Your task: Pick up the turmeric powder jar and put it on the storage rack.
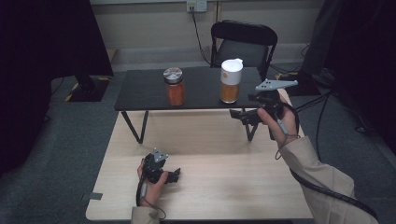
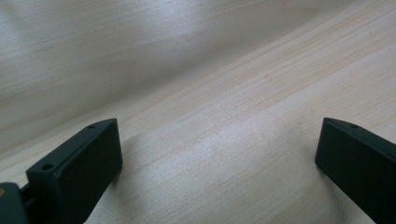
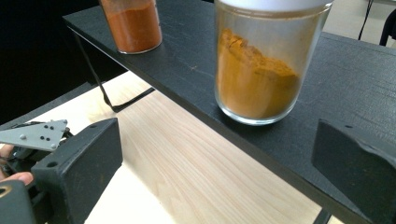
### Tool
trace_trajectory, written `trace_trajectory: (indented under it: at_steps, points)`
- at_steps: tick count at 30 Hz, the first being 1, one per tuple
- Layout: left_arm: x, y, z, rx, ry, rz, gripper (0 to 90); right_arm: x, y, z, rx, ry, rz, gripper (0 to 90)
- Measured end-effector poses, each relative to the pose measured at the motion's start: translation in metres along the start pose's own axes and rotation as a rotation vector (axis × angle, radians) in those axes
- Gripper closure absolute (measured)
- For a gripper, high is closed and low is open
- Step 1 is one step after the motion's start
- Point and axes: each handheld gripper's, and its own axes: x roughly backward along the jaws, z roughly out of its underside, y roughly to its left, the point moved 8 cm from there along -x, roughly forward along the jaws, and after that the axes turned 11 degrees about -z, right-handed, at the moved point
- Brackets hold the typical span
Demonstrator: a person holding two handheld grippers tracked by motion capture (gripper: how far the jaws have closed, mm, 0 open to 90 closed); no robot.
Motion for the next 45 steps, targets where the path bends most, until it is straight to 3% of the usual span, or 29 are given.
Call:
trace_trajectory:
  at_steps: [15,45]
  points:
    - [0.000,0.000,0.000,0.000,0.000,0.000,0.0,0.007,0.007,0.020,-0.001,-0.006,-0.018,0.8]
    - [0.000,0.000,0.000,-0.001,0.000,0.000,0.0,0.001,0.017,0.066,0.005,0.022,-0.066,0.8]
